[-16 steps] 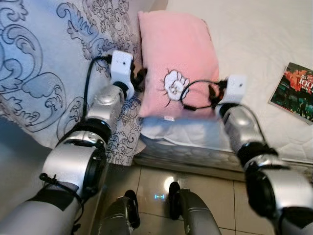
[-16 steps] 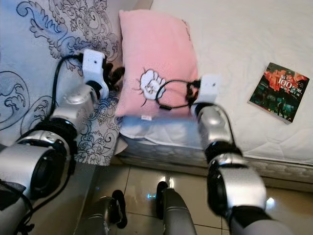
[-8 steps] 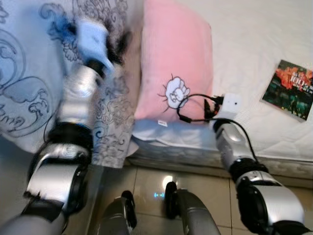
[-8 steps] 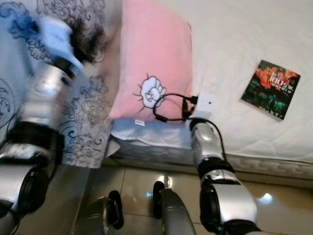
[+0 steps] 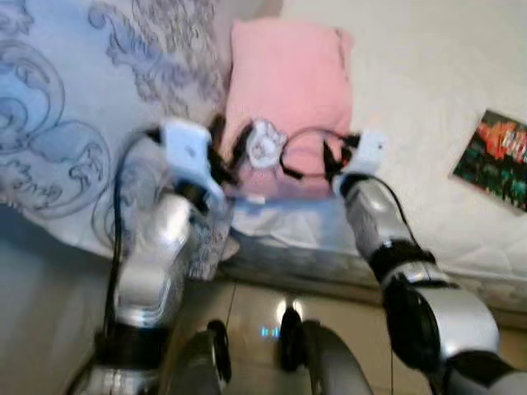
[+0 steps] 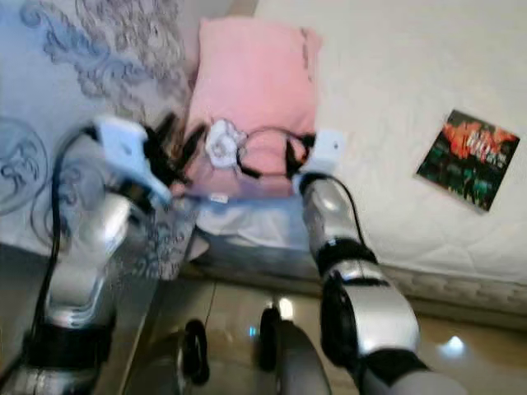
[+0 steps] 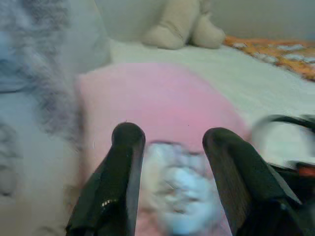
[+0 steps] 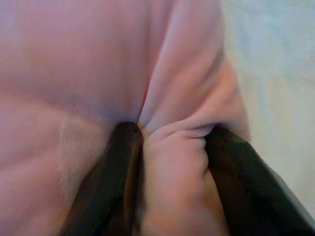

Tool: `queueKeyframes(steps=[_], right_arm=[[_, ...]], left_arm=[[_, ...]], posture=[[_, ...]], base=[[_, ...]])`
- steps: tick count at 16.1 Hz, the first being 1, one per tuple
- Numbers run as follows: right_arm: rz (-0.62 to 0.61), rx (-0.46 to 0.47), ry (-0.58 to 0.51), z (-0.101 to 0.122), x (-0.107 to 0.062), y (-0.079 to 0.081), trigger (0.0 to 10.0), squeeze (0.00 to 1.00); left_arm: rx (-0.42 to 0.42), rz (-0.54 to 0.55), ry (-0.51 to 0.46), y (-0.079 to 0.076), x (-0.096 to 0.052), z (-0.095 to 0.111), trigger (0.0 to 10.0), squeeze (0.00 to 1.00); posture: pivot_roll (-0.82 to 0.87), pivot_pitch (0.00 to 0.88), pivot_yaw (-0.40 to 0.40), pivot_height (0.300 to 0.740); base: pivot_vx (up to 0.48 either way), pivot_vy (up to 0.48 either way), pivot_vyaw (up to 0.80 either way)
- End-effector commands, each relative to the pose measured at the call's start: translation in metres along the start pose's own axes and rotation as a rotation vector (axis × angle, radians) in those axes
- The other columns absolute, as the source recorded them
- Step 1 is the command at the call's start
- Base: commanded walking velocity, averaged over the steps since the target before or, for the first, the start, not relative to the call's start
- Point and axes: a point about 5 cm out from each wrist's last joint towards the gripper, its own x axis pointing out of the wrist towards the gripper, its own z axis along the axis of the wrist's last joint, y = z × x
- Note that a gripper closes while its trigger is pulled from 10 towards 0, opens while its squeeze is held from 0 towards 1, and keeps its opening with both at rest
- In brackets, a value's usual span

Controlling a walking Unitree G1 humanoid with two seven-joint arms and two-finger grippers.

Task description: Clean up the room

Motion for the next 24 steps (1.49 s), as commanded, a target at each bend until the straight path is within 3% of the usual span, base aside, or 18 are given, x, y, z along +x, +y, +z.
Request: queueKeyframes(steps=[1, 4, 6, 9, 13, 15, 17, 21, 22, 23, 24], right_arm=[[0.048, 0.062, 0.063, -0.013, 0.001, 0.016, 10.0, 0.0], [0.065, 0.267, 0.094, -0.016, 0.003, 0.037, 10.0, 0.0], [0.076, 0.318, 0.11, -0.016, 0.004, 0.043, 10.0, 0.0], [0.048, 0.4, 0.128, -0.016, 0.005, 0.04, 10.0, 0.0], [0.086, 0.432, 0.134, -0.014, 0.007, 0.055, 10.0, 0.0], [0.074, 0.548, 0.145, -0.011, 0.009, 0.061, 10.0, 0.0], [0.09, 0.557, 0.148, -0.008, 0.011, 0.069, 10.0, 0.0], [0.058, 0.544, 0.162, -0.01, 0.01, 0.06, 10.0, 0.0], [0.067, 0.366, 0.094, -0.002, 0.01, 0.049, 10.0, 0.0], [0.074, 0.322, 0.074, 0.0, 0.009, 0.047, 10.0, 0.0], [0.085, 0.189, 0.008, 0.007, 0.007, 0.041, 10.0, 0.0]], left_arm=[[0.001, -0.025, -0.021, -0.01, -0.002, 0.011, 10.0, 0.0], [0.006, -0.018, -0.018, -0.01, -0.005, 0.017, 10.0, 0.0], [0.009, -0.02, -0.009, -0.013, -0.004, 0.02, 10.0, 0.0], [0.004, -0.029, 0.003, -0.016, -0.004, 0.021, 10.0, 0.0], [0.021, -0.046, 0.039, -0.016, -0.005, 0.014, 10.0, 0.0], [0.011, -0.036, 0.081, -0.015, -0.01, 0.004, 10.0, 0.0], [0.017, -0.047, 0.083, -0.017, -0.01, 0.002, 10.0, 0.0], [0.022, -0.034, 0.086, -0.014, -0.007, 0.0, 10.0, 0.0], [0.028, -0.024, 0.081, -0.011, -0.005, -0.001, 10.0, 0.0], [0.03, -0.022, 0.079, -0.011, -0.004, -0.001, 10.0, 0.0], [0.036, -0.019, 0.075, -0.009, -0.002, -0.002, 10.0, 0.0]], posture=[[0.01, 0.206, 0.003, 0.74], [0.01, 0.202, 0.0, 0.74], [0.0, 0.199, 0.003, 0.74], [-0.01, 0.195, 0.007, 0.74], [-0.01, 0.19, 0.013, 0.74], [-0.02, 0.188, 0.014, 0.74], [-0.01, 0.185, 0.011, 0.74], [-0.01, 0.168, 0.007, 0.74], [-0.01, 0.141, 0.005, 0.74], [-0.01, 0.141, 0.005, 0.74], [-0.01, 0.109, 0.0, 0.74]], base=[[0.0, 0.0, 0.0], [0.0, 0.0, 0.0], [0.0, 0.0, 0.0], [0.0, 0.0, 0.0], [0.0, 0.0, 0.0], [0.0, 0.0, 0.0], [0.0, 0.0, 0.0], [0.0, 0.0, 0.0], [0.0, 0.0, 0.0], [0.0, 0.0, 0.0], [0.0, 0.0, 0.0]])
